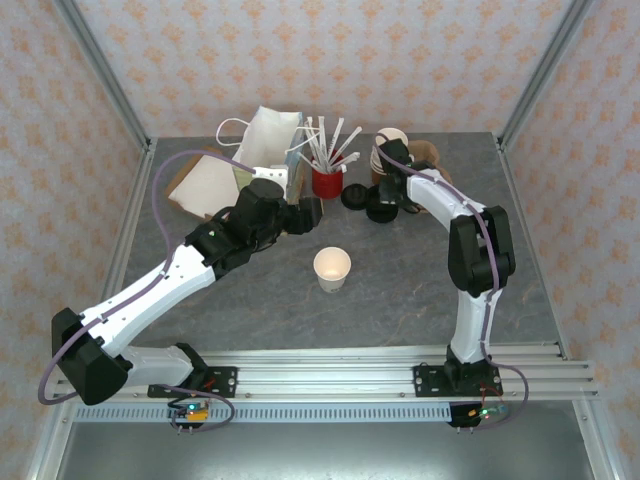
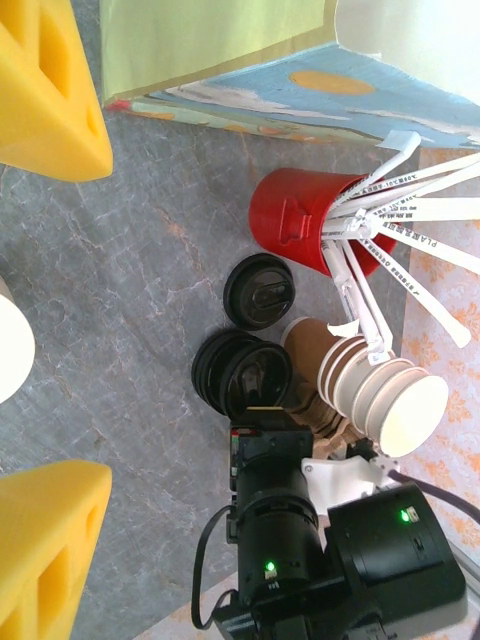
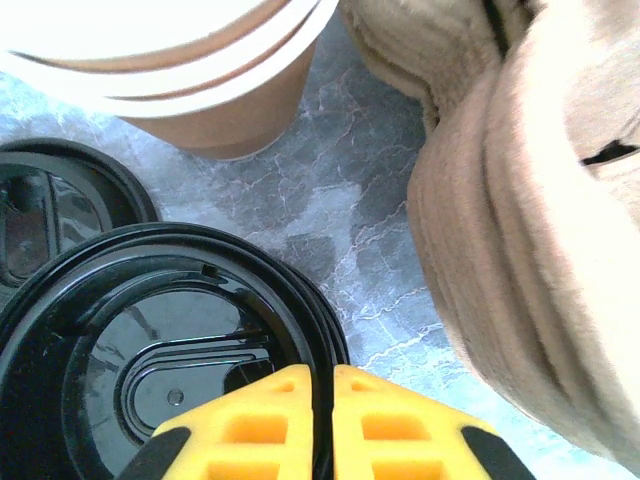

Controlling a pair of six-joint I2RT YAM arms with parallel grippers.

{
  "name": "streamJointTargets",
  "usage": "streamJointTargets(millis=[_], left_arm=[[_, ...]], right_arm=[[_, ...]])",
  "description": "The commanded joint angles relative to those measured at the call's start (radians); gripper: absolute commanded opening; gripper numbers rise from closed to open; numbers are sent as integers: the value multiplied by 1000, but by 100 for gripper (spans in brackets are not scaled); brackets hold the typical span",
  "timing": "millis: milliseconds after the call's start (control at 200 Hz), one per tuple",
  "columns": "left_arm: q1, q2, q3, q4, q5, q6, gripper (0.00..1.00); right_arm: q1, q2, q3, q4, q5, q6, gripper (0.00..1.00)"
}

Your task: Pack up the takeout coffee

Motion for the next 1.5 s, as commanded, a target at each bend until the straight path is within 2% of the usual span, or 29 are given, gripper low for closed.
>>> streamJointTargets(millis=[0,200,335,430,500,706,801,896,1096,1496], left_arm=[[2,-1,-4,2,-9,-2,75],[2,-12,7,4,3,-5,75],[9,-43,-1,83,70,-56,75],[50,-53,10,156,156,-162,75],[89,-60,8,240,218,-252,75],[108,-53,5,498,272,-482,78],[108,-25,6,634,296,-595,83],[108,25,44,701,337,-660,87],[108,110,98,737,375,-701,93],[116,212,197,748,461,-681,99]], right_arm=[[-10,-86,-16,-14,14,13,10],[-20,-197,-81,-9,-38,39,9],[-34,-393,-211,128,-280,167,8],[-29,-531,-312,326,-478,377,7],[-16,-603,-373,464,-540,525,7],[51,-719,-534,877,-546,892,7],[95,-720,-569,1008,-530,986,7],[127,-703,-589,1111,-529,1055,7],[165,-681,-600,1248,-546,1115,7],[176,-668,-582,1271,-595,1099,6]])
